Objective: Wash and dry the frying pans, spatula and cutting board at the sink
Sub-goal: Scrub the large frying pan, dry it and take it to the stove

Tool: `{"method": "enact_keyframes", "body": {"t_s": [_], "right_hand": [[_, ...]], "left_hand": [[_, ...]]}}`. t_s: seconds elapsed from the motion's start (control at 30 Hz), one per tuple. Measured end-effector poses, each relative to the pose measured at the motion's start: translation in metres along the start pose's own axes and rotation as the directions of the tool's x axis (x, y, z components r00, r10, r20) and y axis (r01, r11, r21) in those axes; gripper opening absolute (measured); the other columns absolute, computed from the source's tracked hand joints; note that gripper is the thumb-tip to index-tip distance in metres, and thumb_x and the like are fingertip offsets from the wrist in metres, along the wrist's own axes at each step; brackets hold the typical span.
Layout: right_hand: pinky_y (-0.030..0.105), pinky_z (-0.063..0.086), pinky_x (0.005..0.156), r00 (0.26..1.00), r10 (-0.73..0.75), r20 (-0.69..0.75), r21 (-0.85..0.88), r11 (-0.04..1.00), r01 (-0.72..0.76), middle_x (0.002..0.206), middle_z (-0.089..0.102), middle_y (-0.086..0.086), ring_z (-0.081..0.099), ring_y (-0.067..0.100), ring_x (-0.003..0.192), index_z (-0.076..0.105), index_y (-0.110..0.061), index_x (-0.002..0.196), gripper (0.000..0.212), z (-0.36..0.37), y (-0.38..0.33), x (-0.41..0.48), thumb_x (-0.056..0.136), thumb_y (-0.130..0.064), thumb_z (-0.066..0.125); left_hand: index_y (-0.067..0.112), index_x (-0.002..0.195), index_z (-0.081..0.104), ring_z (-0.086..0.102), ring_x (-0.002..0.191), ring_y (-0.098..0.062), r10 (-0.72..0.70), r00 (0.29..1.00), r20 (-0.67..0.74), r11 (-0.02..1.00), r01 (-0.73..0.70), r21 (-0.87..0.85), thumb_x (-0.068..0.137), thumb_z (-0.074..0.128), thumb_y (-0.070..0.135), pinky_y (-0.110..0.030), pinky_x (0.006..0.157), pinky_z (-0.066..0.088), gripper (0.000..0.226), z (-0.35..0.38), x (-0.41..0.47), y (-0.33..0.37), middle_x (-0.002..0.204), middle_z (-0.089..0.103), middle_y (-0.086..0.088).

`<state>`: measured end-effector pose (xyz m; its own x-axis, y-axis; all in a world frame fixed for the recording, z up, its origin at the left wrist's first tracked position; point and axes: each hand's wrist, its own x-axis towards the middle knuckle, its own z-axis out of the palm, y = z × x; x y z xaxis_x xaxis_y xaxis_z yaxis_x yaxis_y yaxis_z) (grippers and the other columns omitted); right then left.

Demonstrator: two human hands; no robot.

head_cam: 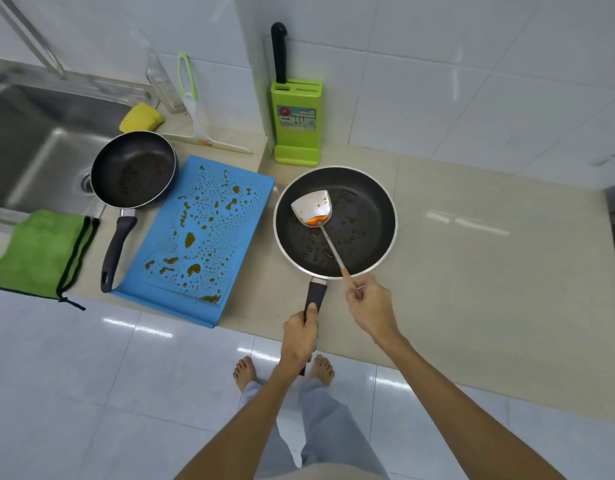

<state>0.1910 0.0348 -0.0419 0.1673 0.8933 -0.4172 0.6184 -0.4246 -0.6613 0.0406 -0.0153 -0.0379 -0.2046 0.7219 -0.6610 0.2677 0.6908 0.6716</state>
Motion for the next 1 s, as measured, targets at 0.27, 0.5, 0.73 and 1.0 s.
{"method": "enact_keyframes", "body": {"t_s": [0.27, 0.5, 0.73, 1.0], "right_hand": [[0.046, 0.061, 0.06, 1.0, 0.006, 0.005, -0.042, 0.999, -0.006, 0.077, 0.064, 0.002, 0.066, 0.021, 0.064, 0.049, -0.022, 0.086, 0.017, -0.022, -0.051, -0.039, 0.087, -0.032, 0.063], [0.047, 0.06, 0.062, 0.993, -0.115, -0.014, -0.113, 0.987, 0.113, 0.071, 0.064, 0.001, 0.065, 0.02, 0.063, 0.048, -0.02, 0.087, 0.021, -0.005, -0.128, -0.071, 0.087, -0.033, 0.064], [0.044, 0.056, 0.063, 0.979, -0.201, -0.015, -0.061, 0.978, 0.2, 0.072, 0.065, 0.007, 0.064, 0.024, 0.065, 0.048, -0.014, 0.083, 0.02, 0.07, -0.242, -0.107, 0.085, -0.027, 0.063], [0.039, 0.053, 0.06, 0.945, -0.325, 0.043, -0.079, 0.941, 0.328, 0.077, 0.064, 0.006, 0.062, 0.021, 0.068, 0.05, -0.014, 0.089, 0.02, 0.211, -0.359, -0.138, 0.089, -0.025, 0.066]], "left_hand": [[0.011, 0.069, 0.052, 0.046, 0.044, -0.013, 0.047, 0.996, 0.078, 0.994, -0.055, 0.098, 0.104, 0.039, 0.044, -0.021, 0.035, 0.036, 0.051, -0.063, -0.032, 0.02, 0.061, 0.05, -0.003], [0.013, 0.072, 0.053, 0.049, 0.05, -0.017, 0.087, 0.993, 0.086, 0.98, -0.1, 0.172, 0.101, 0.039, 0.053, -0.022, 0.036, 0.04, 0.052, -0.16, -0.046, 0.037, 0.065, 0.052, -0.003], [0.016, 0.067, 0.051, 0.047, 0.044, -0.013, 0.167, 0.985, 0.028, 0.972, -0.17, 0.165, 0.101, 0.043, 0.049, -0.021, 0.035, 0.039, 0.048, -0.311, -0.041, 0.022, 0.064, 0.053, -0.001], [0.01, 0.073, 0.057, 0.043, 0.038, -0.013, 0.138, 0.986, -0.092, 0.985, -0.127, 0.12, 0.1, 0.044, 0.049, -0.023, 0.035, 0.039, 0.049, -0.482, -0.023, -0.036, 0.059, 0.052, -0.001]]}}
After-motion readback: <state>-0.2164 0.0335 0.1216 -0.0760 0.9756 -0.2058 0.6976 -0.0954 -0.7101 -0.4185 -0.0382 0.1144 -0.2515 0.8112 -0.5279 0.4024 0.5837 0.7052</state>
